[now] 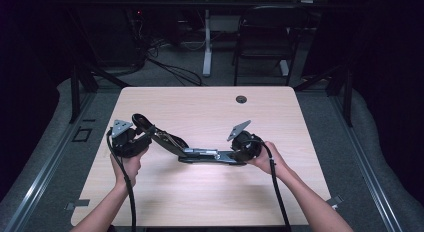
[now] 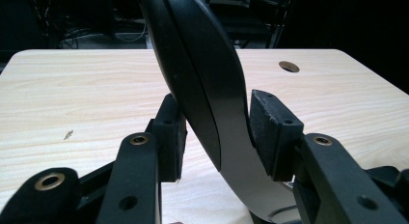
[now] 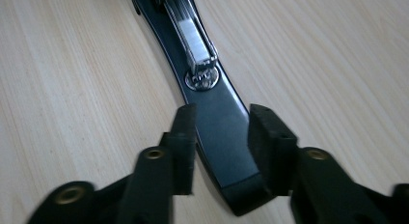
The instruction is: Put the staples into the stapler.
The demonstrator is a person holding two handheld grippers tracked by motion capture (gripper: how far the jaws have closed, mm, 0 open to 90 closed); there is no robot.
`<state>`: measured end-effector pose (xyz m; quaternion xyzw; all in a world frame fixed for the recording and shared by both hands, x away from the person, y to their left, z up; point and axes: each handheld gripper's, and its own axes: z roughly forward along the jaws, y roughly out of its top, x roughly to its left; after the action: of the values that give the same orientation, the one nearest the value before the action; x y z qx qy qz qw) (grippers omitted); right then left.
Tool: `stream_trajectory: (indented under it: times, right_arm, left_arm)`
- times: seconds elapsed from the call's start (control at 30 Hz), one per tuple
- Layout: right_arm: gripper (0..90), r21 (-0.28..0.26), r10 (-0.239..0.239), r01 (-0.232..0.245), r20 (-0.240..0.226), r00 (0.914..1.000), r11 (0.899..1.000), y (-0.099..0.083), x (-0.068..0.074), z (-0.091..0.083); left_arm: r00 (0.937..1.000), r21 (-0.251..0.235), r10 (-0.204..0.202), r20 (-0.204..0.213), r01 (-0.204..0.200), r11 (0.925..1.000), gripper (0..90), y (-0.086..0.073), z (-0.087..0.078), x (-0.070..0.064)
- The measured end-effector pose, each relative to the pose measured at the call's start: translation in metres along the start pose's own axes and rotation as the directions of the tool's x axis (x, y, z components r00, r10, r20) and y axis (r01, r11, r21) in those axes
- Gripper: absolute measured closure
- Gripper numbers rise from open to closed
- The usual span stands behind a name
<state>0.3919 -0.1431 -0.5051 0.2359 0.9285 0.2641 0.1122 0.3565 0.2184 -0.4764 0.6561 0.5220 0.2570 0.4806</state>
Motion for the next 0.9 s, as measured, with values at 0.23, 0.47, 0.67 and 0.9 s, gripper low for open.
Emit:
stream_trajectory:
  times: [0.23, 0.47, 0.67, 0.9]
  right_arm:
    - [85.3, 0.051, 0.08, -0.081, 0.033, 0.9963, 0.995, -0.019, -0.005, 0.011]
    - [86.6, 0.077, 0.092, -0.094, 0.024, 0.9955, 0.993, -0.018, -0.008, 0.024]
    - [88.3, 0.089, 0.101, -0.102, 0.02, 0.9947, 0.991, -0.019, -0.01, 0.032]
    - [90.0, 0.094, 0.118, -0.118, 0.011, 0.993, 0.989, -0.017, -0.01, 0.034]
  left_arm:
    - [1.0, 0.001, 0.002, -0.002, -0.002, 1.0, 58.9, 0.0, 0.0, 0.0]
    - [1.0, -0.006, -0.002, 0.005, 0.002, 1.0, 58.9, 0.0, 0.001, 0.0]
    - [1.0, -0.008, 0.005, 0.005, -0.005, 1.0, 59.0, 0.0, 0.001, 0.0]
    - [0.9999, -0.014, 0.012, 0.009, -0.012, 0.9998, 59.1, 0.001, 0.0, -0.002]
